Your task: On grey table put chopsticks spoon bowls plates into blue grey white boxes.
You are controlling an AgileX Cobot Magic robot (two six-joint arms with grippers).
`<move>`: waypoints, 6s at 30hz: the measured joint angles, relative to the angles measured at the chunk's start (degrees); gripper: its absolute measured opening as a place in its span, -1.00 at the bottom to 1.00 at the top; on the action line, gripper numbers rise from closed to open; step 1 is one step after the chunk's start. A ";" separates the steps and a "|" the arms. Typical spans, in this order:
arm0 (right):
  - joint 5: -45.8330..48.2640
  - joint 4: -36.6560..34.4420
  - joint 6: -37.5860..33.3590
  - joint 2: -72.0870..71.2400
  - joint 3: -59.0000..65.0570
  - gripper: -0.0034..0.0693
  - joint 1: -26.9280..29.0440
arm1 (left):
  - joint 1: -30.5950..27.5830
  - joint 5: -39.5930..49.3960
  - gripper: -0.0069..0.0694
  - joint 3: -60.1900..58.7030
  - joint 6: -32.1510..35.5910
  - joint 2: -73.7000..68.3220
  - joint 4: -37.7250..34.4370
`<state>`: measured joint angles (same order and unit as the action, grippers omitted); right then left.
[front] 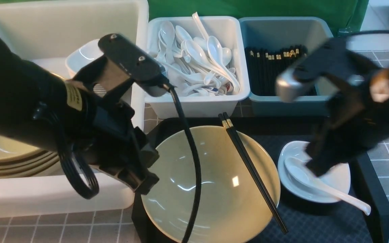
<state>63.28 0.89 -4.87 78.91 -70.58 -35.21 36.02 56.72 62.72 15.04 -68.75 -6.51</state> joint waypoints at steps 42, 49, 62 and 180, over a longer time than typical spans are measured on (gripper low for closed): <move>-7.22 -0.49 5.23 25.23 -10.85 -0.48 -3.01 | 0.00 5.04 -0.84 0.05 -3.78 2.22 7.12; -3.80 0.02 3.98 23.61 -15.79 -0.48 -3.01 | 0.00 2.40 -0.84 0.05 -4.55 2.22 7.19; -6.28 7.29 4.87 22.35 -28.39 -0.48 4.65 | 0.00 -21.74 -0.84 0.42 -8.06 -7.24 6.51; -27.98 -21.82 -10.00 46.86 -48.43 -0.22 14.42 | -22.90 -18.70 -0.84 -1.39 1.91 2.27 -6.38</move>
<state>35.30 -20.93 -14.87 125.78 -119.01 -20.79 13.13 38.01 61.33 16.95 -66.47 -12.90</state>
